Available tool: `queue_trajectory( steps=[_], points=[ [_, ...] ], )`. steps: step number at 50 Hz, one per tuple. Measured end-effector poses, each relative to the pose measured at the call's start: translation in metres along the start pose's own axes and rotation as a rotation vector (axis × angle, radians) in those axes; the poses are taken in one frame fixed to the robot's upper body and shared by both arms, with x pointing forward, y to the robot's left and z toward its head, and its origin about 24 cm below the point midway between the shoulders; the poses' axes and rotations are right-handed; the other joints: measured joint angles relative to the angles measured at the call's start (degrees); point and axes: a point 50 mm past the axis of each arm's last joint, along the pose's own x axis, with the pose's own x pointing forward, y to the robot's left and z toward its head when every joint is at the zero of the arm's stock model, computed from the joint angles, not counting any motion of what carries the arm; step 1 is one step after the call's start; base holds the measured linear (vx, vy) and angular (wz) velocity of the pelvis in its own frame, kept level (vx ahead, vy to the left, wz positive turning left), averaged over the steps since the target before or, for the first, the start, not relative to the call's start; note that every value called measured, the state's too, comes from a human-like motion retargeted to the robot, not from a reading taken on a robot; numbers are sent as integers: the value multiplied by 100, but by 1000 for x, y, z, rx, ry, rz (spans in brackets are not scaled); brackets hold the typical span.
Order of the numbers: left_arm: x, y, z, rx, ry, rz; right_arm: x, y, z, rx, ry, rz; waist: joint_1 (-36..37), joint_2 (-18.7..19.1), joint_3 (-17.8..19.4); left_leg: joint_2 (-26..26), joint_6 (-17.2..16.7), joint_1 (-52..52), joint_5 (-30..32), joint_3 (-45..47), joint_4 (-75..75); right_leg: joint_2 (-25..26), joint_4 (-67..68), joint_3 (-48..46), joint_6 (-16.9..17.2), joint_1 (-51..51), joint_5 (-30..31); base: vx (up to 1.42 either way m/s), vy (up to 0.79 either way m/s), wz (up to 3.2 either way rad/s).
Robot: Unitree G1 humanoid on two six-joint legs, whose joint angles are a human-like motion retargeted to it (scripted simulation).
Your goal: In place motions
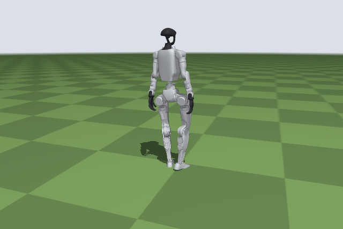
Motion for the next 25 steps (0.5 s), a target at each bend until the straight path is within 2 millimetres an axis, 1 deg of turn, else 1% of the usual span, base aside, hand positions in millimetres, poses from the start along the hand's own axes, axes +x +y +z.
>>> queue_trajectory(
  steps=[2,3,7,11,14,15,17,23,25],
  points=[
    [-1,3,-3,2,14,0,-1,-2,9,-4,-25,6,168,-107,-38,-112,-3,9,-63,129,30,-64,-393,-318,-72,313,-313,4,-10,-60],
    [-1,4,-2,6,18,1,-2,-2,14,-6,-39,13,267,-155,-18,-145,-14,52,-92,197,35,-94,-614,-424,-102,424,-364,3,-11,-64],
    [-2,3,0,2,16,8,-3,-1,28,-31,-83,46,570,-204,-10,-186,-71,99,-128,379,3,-134,-1024,-178,-85,480,-220,-3,-9,-61],
    [-1,-4,11,-8,-26,-10,-6,-1,41,-80,-124,56,479,-115,21,-131,-114,12,-60,416,-56,-45,-966,-55,-205,302,-256,-9,-11,-13],
    [-3,-8,24,20,-58,-15,-6,1,43,-104,-140,55,339,-12,50,-39,-151,-23,-15,436,-76,12,-874,-45,-229,237,-333,-7,-12,9],
    [-4,-9,30,36,-69,-13,-5,2,41,-106,-140,54,300,11,52,-17,-164,-36,-9,426,-74,23,-860,-64,-240,225,-352,-7,-11,17],
    [-7,-10,42,72,-99,-1,-4,4,32,-88,-120,57,279,16,45,-13,-182,-41,-7,375,-60,37,-869,-98,-273,245,-379,-4,-9,18],
    [-14,-19,76,116,-224,-8,1,12,-17,-25,71,97,356,35,-32,31,-256,-23,-13,327,-26,96,-929,-86,-373,298,-416,-2,-9,-2],
    [-16,-21,84,106,-259,-17,1,13,-31,-14,139,104,673,43,-76,118,-313,17,-57,664,-23,192,-935,291,-406,326,-480,-3,-8,-159]
  ],
)
